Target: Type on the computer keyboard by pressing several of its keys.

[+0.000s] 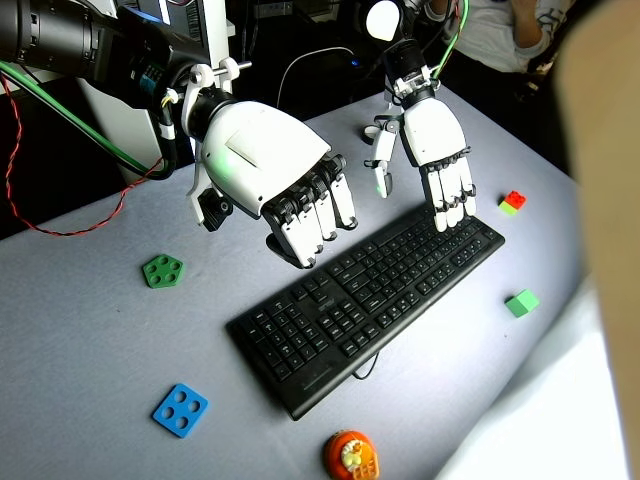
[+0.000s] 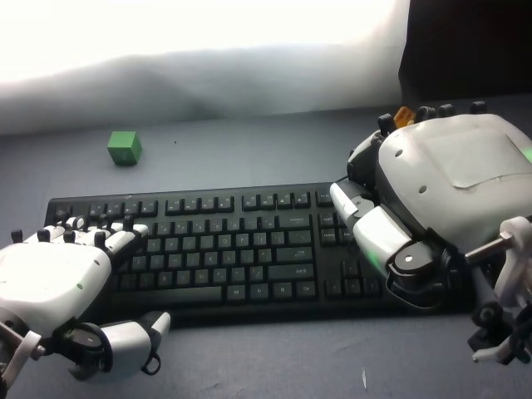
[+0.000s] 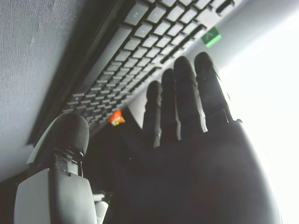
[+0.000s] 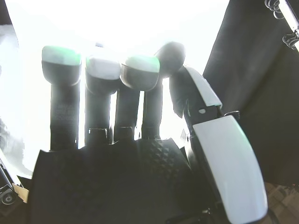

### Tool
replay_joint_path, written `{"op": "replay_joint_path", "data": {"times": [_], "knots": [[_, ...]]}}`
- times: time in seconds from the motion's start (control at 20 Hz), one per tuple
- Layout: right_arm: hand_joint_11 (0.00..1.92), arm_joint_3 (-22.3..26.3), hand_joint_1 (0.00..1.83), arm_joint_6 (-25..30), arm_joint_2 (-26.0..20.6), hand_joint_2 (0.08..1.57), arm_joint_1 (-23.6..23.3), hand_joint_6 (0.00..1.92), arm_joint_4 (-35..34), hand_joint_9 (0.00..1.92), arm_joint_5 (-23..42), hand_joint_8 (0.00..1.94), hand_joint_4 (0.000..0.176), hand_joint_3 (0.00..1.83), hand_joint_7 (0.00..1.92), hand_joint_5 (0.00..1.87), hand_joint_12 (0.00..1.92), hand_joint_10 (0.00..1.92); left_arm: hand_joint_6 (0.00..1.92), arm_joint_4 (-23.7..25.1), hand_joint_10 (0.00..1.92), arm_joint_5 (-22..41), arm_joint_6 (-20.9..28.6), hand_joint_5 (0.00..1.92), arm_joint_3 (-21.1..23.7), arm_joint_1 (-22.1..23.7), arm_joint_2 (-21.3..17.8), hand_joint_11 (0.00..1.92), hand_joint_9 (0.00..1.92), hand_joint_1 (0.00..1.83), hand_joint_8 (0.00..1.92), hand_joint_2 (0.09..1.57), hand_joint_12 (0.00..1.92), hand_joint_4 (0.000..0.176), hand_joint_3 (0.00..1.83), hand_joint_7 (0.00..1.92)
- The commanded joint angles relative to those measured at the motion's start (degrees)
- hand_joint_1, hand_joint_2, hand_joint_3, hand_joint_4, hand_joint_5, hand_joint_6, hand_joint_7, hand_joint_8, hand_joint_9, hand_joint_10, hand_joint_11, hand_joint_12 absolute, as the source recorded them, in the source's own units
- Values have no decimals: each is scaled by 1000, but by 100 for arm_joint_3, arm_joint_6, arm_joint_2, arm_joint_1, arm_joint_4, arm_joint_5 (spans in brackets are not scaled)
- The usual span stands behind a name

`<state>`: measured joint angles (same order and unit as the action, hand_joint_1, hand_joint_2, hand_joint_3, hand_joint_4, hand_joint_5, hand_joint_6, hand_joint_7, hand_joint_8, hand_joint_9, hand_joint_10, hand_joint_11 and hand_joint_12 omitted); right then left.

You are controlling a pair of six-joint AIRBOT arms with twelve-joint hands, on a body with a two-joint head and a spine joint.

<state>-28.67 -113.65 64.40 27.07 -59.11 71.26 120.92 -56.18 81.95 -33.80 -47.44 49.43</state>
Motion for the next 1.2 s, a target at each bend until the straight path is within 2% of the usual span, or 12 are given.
{"op": "replay_joint_path", "data": {"times": [0.0,0.05,0.1,0.15,0.25,0.55,0.6,0.75,0.9,0.95,1.05,1.15], "knots": [[0,18,524,12,-17,1231,-36,307,521,68,342,113,0,244,156,68,838,347,90,313,150,-498,12,61,-28,0,-28,0,94,394,54,1303,546,7,236,123],[0,18,524,12,-16,1231,-35,307,521,68,342,113,0,244,156,68,838,347,90,313,150,-498,13,61,-25,-17,-26,0,94,394,54,1303,546,7,236,123],[0,19,506,10,-16,1333,-33,192,523,105,341,15,0,46,181,112,833,236,22,321,47,-498,33,89,-23,-46,-26,0,132,396,4,1401,502,7,43,140],[0,19,543,8,-15,1342,-31,110,523,125,340,1,0,5,181,143,783,160,13,321,30,-498,44,95,-21,-62,-27,0,137,412,0,1409,497,7,20,122],[0,21,472,7,-14,1358,-30,85,524,139,340,1,0,7,180,145,793,140,9,325,24,-498,55,112,-23,-79,-29,0,173,358,3,1420,603,10,10,138],[0,7,475,-63,38,1357,79,51,524,151,69,1,0,1,170,154,823,102,8,434,11,-485,84,104,-72,-94,37,0,170,348,6,1422,581,11,3,150],[0,-41,505,-137,142,1339,83,53,524,172,-25,7,0,0,198,175,890,103,2,446,5,-455,89,91,-100,-122,68,0,159,325,2,1424,574,11,4,137],[0,-395,349,-85,706,1357,52,55,523,181,-174,3,0,4,202,208,855,92,26,635,12,-346,149,155,-223,-179,149,0,180,360,13,1398,556,0,0,172],[0,-789,221,-83,1374,1374,39,107,519,191,-58,11,0,5,259,378,853,76,31,688,6,-340,169,203,-297,-197,241,0,172,278,5,1411,533,0,0,168],[0,-974,196,-83,1614,1383,-7,124,395,181,-28,9,0,6,263,429,835,68,25,736,3,-340,169,213,-347,-195,312,0,167,249,2,1418,482,0,2,158],[0,-1248,239,-56,1925,1377,-126,161,-98,204,-72,15,0,1,307,550,848,71,25,779,9,-339,169,262,-392,-191,368,0,191,235,5,1416,555,0,0,181],[0,-1636,223,165,2285,1381,-189,120,-341,221,-142,9,0,1,329,500,899,70,14,779,6,-339,169,252,-432,-212,418,0,188,262,4,1412,559,0,0,185]]}}
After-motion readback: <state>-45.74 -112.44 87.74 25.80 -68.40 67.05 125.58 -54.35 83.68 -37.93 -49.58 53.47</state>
